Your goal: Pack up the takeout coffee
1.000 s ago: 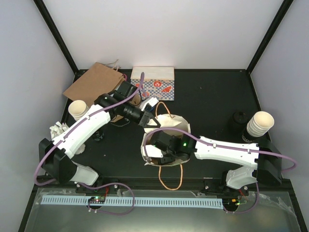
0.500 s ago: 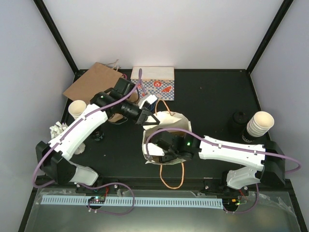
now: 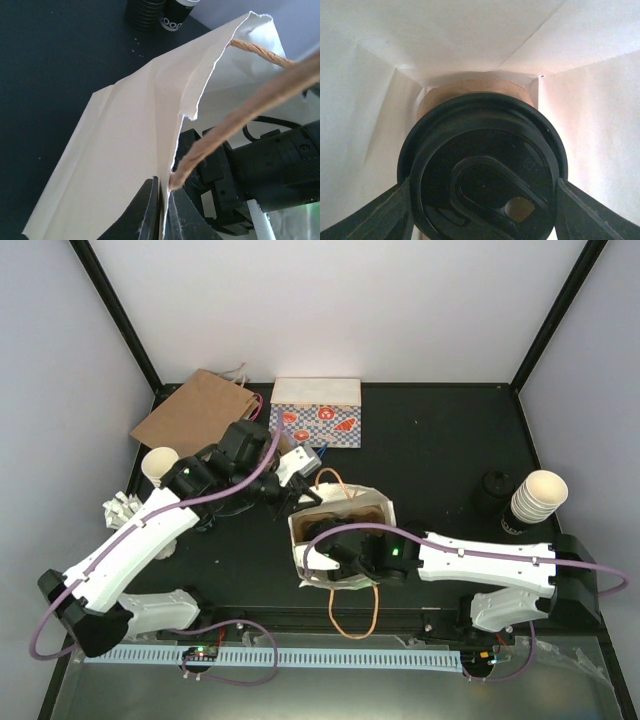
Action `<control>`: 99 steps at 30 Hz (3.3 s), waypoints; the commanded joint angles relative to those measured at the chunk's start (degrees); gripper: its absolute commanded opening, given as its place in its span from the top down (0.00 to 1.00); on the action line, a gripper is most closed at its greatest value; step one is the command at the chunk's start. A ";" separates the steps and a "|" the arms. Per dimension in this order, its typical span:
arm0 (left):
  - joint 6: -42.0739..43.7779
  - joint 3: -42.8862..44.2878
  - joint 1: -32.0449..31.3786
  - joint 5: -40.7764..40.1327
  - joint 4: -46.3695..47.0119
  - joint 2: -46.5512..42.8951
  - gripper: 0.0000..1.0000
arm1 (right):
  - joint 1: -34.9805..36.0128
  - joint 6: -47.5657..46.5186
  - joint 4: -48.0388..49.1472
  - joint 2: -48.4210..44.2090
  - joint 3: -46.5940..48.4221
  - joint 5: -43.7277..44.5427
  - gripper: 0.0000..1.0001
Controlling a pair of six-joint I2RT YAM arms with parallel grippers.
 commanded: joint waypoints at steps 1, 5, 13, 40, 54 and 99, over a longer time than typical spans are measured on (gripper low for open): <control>3.36 -1.53 -4.85 -12.34 5.50 -3.82 0.93 | 1.05 -0.59 3.00 0.44 -0.94 0.89 0.46; 2.02 -1.84 -7.63 -13.97 5.68 -4.90 0.93 | 1.05 1.71 -0.70 2.17 1.50 -2.32 0.46; 3.20 -4.06 -13.33 -20.41 5.54 -5.88 0.98 | 1.04 4.25 -5.65 3.68 2.28 -6.08 0.47; 1.67 -1.12 -17.82 -29.91 6.14 -5.18 0.91 | -5.92 4.27 -12.93 12.19 11.19 -17.64 0.48; -4.31 10.48 -14.37 -35.24 4.39 -7.97 0.15 | -11.17 1.06 -13.03 14.31 13.45 -19.74 0.48; -16.19 -5.18 12.62 -20.27 0.14 -19.56 0.13 | -22.21 8.13 -16.48 22.77 18.89 -33.51 0.47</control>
